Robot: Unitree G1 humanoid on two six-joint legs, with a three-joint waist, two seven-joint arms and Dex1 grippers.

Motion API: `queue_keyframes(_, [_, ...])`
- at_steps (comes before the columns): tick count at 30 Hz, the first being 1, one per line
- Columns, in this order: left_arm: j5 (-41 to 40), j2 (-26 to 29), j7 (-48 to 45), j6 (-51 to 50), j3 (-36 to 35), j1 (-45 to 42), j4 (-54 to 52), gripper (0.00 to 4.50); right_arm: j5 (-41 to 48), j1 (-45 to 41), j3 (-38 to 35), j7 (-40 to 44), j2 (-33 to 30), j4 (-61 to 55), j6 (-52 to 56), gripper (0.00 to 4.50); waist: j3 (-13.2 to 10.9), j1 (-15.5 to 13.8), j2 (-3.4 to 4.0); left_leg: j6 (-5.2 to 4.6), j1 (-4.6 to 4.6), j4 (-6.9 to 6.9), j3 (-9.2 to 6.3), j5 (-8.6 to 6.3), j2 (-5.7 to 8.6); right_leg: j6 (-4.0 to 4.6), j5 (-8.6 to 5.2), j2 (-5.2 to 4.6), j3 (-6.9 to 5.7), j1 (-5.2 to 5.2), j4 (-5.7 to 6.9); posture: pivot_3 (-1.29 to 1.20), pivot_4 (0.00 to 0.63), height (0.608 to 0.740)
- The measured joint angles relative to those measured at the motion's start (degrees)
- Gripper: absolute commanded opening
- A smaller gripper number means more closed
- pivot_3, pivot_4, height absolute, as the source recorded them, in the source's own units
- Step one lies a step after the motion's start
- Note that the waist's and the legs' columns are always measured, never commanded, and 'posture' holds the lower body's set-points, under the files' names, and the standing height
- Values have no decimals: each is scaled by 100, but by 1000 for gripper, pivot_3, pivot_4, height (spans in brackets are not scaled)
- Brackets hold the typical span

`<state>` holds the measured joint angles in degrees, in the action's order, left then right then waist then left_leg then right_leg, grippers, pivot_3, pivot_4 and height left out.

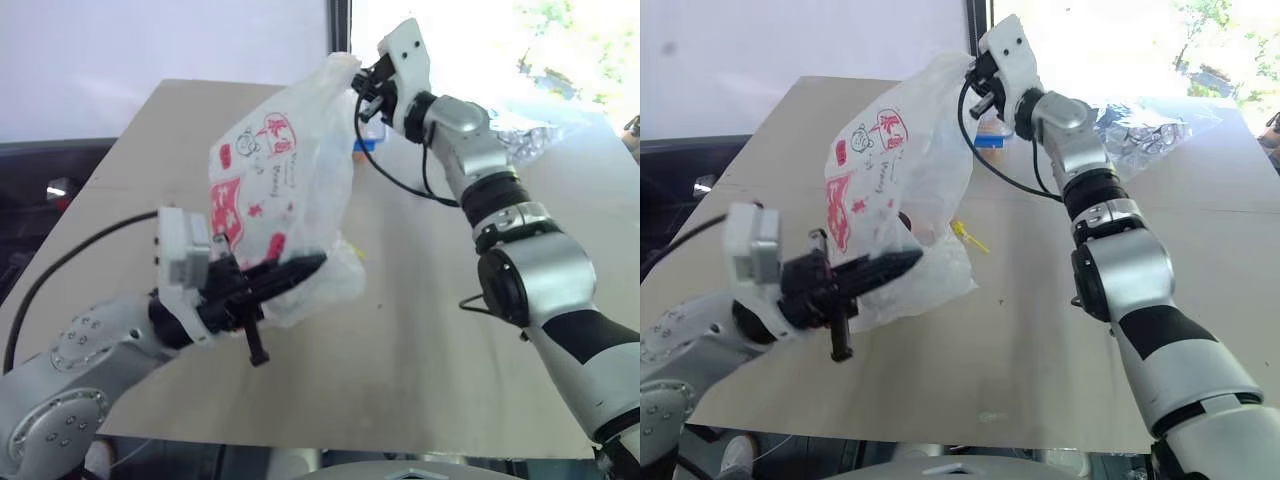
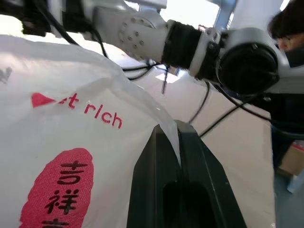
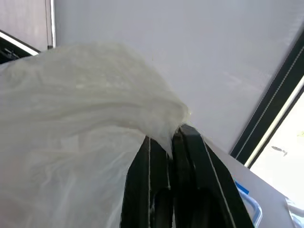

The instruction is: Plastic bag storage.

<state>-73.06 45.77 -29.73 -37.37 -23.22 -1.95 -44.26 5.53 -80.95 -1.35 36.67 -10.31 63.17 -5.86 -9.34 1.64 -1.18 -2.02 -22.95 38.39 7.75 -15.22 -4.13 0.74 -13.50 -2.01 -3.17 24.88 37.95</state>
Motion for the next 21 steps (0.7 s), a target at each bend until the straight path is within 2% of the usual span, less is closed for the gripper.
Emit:
queue_keyframes(3, [-485, 4, 422, 25, -159, -508, 550, 0, 168, 13, -156, 239, -395, -472, 378, 29, -2, -17, 2, -1, -1, 2, 1, 0, 2, -1, 0, -3, 1, -2, 0, 0, 150, 740])
queue_keyframes(6, [-1058, -6, 959, 10, -171, -1296, 1234, 0, 466, 154, -387, 431, -1008, -1606, 1256, 29, -4, -97, 2, 0, -7, -1, -6, 0, 2, -1, 0, -3, -6, 0, -1, 0, 150, 740])
queue_keyframes(10, [-1209, -63, 1553, -18, 24, -2489, 2094, 0, 862, 454, -646, 399, -1502, -2862, 2476, 29, -4, -103, 2, 0, -7, -1, -6, 0, 4, -1, 0, -1, -9, -1, -3, 0, 150, 740])
queue_keyframes(15, [-863, -431, 2365, -122, 445, -4653, 3947, 0, 1560, 373, -1162, 79, -2039, -3670, 4205, 29, -6, -103, 1, -1, -6, 6, -3, 1, 7, -2, 1, 8, -9, -1, 4, 0, 150, 740])
queue_keyframes(18, [-404, -513, 2223, -231, 687, -5559, 4891, 0, 1825, 60, -1453, -222, -2425, -3825, 4946, 29, -7, -89, 3, -1, -9, -5, 3, 1, 14, -3, 1, 14, -9, 8, 1, 0, 150, 740])
queue_keyframes(21, [68, -597, 1721, -235, 890, -6172, 5529, 0, 2101, -227, -1692, -468, -2780, -4095, 5590, 29, -7, -90, 3, 0, -57, -6, 8, 1, 16, -4, 1, 16, -11, 60, 4, 0, 150, 740])
